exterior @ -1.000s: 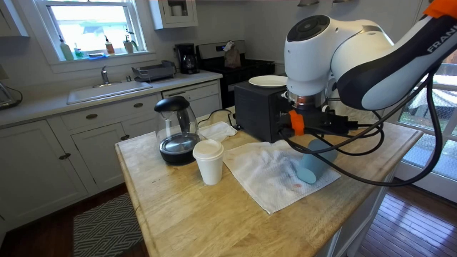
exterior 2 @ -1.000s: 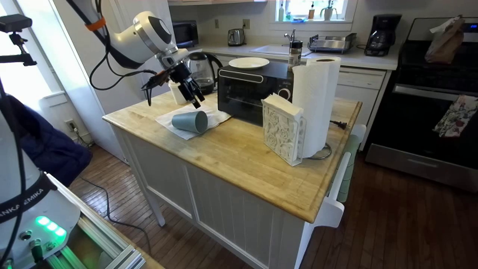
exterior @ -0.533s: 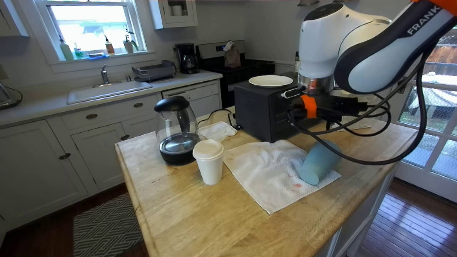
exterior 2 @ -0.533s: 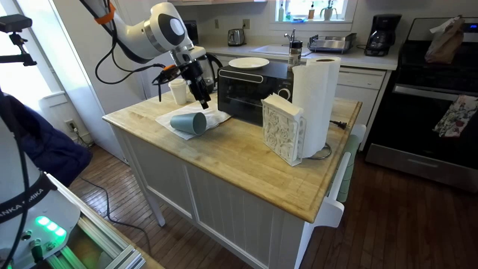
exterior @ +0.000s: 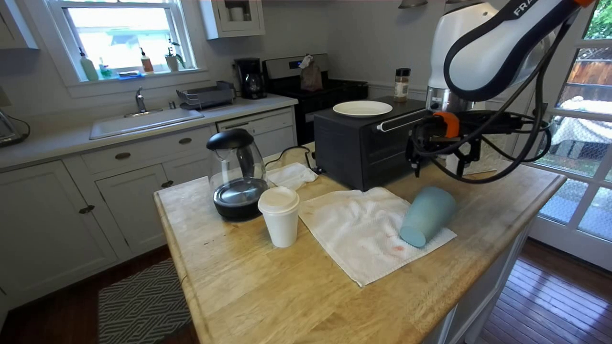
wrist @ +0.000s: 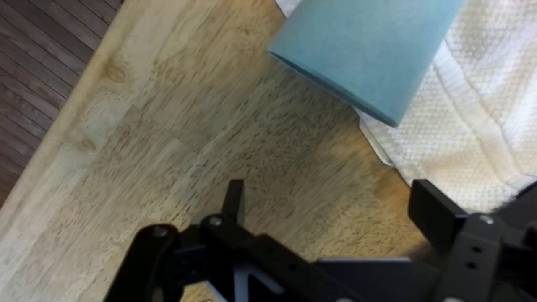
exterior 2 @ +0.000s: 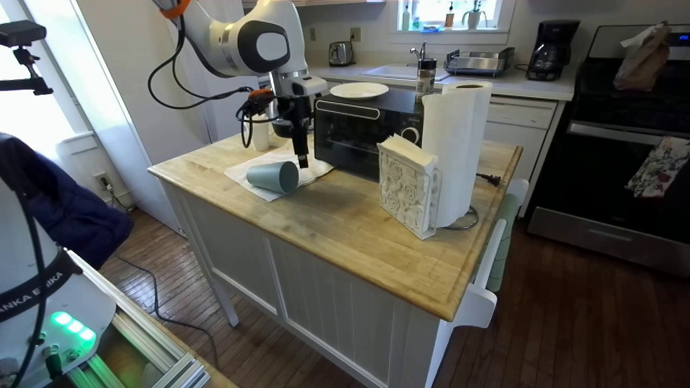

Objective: Flip the blue cup over

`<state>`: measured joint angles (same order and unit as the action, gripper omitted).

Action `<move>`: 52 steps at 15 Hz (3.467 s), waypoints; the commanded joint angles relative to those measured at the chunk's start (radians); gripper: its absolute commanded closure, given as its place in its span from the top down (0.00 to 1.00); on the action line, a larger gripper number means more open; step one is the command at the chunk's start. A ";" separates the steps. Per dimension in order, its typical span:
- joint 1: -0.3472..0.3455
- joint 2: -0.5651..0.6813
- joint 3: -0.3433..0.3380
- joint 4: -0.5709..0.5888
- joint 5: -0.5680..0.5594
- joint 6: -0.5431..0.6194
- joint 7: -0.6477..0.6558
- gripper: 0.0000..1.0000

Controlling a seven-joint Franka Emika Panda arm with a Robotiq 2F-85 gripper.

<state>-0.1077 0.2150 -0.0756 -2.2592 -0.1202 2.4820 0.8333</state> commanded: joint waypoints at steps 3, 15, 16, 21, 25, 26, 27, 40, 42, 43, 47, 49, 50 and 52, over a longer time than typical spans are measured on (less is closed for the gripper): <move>-0.023 -0.016 -0.044 0.005 0.183 -0.193 -0.181 1.00; -0.078 0.093 -0.084 0.049 0.616 -0.402 -0.312 1.00; -0.080 0.105 -0.085 0.054 0.635 -0.405 -0.313 1.00; -0.089 0.157 -0.089 0.092 0.711 -0.437 -0.280 1.00; -0.102 0.207 -0.087 0.137 0.801 -0.507 -0.286 0.73; -0.104 0.219 -0.087 0.149 0.824 -0.521 -0.287 0.64; -0.104 0.227 -0.090 0.155 0.838 -0.529 -0.283 0.54; -0.027 0.084 -0.125 0.121 0.753 -0.422 -0.238 0.01; 0.000 0.036 -0.129 0.101 0.676 -0.356 -0.197 0.01; 0.014 0.010 -0.127 0.088 0.629 -0.313 -0.168 0.01; 0.071 -0.063 -0.118 0.023 0.404 -0.145 -0.011 0.01; 0.094 -0.081 -0.119 -0.009 0.276 -0.058 0.088 0.01; 0.105 -0.088 -0.122 -0.025 0.201 -0.019 0.150 0.01; 0.120 -0.100 -0.133 -0.051 0.042 0.048 0.285 0.01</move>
<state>-0.0147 0.1664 -0.1897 -2.2421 0.1081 2.4344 0.9511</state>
